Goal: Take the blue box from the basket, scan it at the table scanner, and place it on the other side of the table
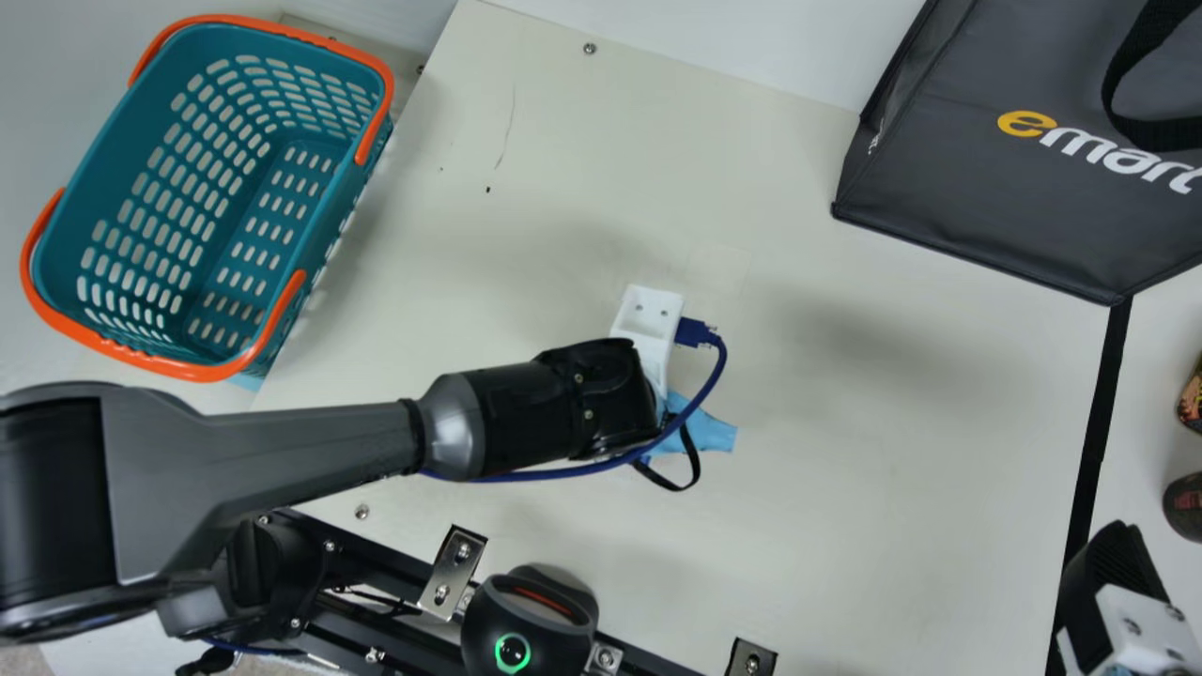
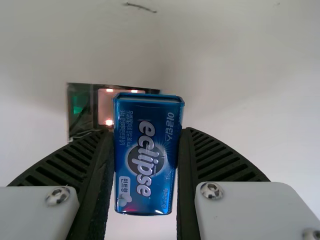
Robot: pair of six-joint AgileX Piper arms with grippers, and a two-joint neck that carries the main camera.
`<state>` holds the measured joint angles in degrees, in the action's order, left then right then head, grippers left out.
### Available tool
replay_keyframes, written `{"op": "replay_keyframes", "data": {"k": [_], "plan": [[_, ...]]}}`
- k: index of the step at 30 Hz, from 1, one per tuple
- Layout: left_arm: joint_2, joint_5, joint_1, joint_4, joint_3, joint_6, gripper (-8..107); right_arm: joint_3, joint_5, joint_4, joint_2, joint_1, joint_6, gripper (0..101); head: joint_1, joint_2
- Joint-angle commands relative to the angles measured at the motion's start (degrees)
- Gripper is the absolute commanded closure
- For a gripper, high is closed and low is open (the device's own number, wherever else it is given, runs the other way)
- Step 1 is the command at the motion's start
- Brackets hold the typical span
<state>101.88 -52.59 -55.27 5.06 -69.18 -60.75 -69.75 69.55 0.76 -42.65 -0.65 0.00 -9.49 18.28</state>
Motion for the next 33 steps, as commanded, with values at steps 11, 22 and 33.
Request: {"op": "replay_keyframes", "data": {"k": [11, 22, 33], "plan": [[6.73, -3.49, -2.24, -1.61, -12.30, -1.73, 107, 0.00, 0.00, 0.00, 0.00, 0.00, 0.00, 6, 1.57, 0.14], [13.74, -3.99, -3.23, -3.51, -19.46, -3.99, 107, 0.00, 0.00, 0.00, 0.00, 0.00, 0.00, 6, 1.57, 0.14], [17.84, -5.60, -3.69, -3.64, -22.02, -5.33, 94, 0.00, -0.06, 0.00, 0.00, 0.00, 0.00, 6, 1.57, 0.14]]}}
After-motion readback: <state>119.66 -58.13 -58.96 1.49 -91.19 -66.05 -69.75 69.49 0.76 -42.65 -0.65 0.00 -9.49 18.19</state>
